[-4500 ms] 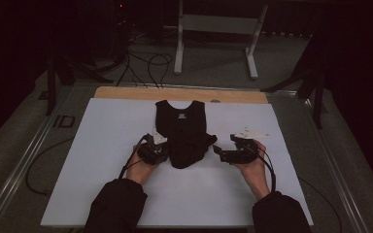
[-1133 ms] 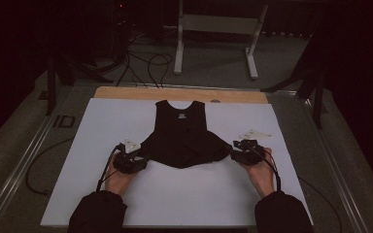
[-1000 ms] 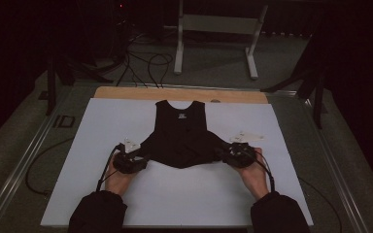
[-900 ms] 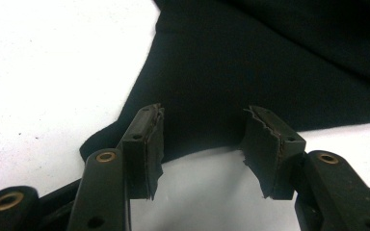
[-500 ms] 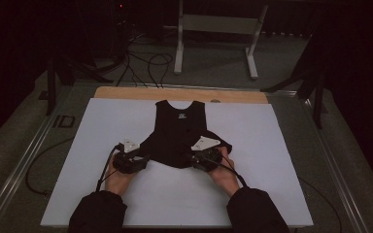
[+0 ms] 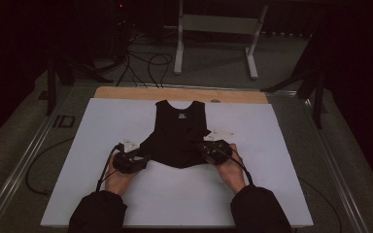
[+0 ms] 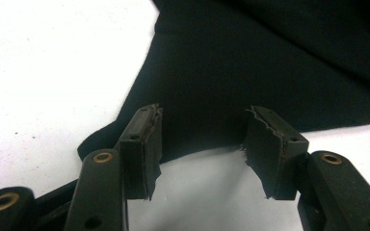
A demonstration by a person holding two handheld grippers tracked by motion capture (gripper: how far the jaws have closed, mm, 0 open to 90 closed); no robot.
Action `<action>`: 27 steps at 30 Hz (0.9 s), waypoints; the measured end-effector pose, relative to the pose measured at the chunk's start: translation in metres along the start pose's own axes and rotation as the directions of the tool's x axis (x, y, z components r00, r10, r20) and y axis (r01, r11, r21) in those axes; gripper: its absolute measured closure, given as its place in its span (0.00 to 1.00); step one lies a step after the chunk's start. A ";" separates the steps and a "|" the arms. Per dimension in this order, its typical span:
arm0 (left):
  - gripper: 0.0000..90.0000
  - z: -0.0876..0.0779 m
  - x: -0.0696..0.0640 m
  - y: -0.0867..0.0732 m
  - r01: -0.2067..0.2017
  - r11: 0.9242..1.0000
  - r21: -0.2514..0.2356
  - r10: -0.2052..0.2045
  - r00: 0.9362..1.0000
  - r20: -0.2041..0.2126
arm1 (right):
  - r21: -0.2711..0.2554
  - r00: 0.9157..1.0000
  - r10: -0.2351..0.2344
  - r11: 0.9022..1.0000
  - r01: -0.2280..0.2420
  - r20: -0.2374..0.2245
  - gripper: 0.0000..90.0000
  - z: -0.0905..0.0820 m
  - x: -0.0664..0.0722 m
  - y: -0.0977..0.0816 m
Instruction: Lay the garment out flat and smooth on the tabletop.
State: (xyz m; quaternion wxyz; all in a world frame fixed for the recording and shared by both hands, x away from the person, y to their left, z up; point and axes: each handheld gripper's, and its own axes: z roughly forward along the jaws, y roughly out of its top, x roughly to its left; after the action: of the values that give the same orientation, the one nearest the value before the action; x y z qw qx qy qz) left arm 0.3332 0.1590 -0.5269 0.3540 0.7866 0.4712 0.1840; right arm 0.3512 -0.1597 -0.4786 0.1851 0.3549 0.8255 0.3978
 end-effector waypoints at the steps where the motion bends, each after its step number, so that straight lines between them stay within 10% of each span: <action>1: 0.51 0.000 0.000 0.000 0.001 1.000 0.000 -0.001 1.000 0.002 | -0.009 1.000 0.007 1.000 -0.007 0.001 0.95 -0.006 -0.002 0.000; 7: 0.47 -0.004 -0.003 0.003 -0.001 1.000 -0.009 0.001 0.999 0.036 | -0.040 0.999 0.030 0.999 -0.029 0.042 0.95 -0.039 -0.021 -0.006; 15: 0.47 -0.014 -0.038 0.019 -0.110 0.991 -0.077 0.118 0.987 0.106 | -0.049 0.990 0.093 0.995 -0.088 0.102 0.95 -0.062 -0.048 -0.022; 22: 0.48 0.007 -0.077 0.028 -0.213 0.975 -0.069 0.223 0.953 0.207 | -0.050 0.988 0.104 0.994 -0.099 0.113 0.95 -0.068 -0.054 -0.030; 27: 0.52 0.023 -0.089 0.030 -0.268 0.963 -0.023 0.267 0.944 0.196 | -0.045 0.989 0.098 0.995 -0.094 0.110 0.95 -0.066 -0.053 -0.030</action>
State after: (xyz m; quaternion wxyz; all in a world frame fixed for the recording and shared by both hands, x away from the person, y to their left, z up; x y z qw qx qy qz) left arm 0.3222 0.0635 -0.5166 0.3692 0.8582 0.3232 0.1505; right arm 0.3351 -0.2463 -0.4607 0.2187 0.4122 0.7877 0.4022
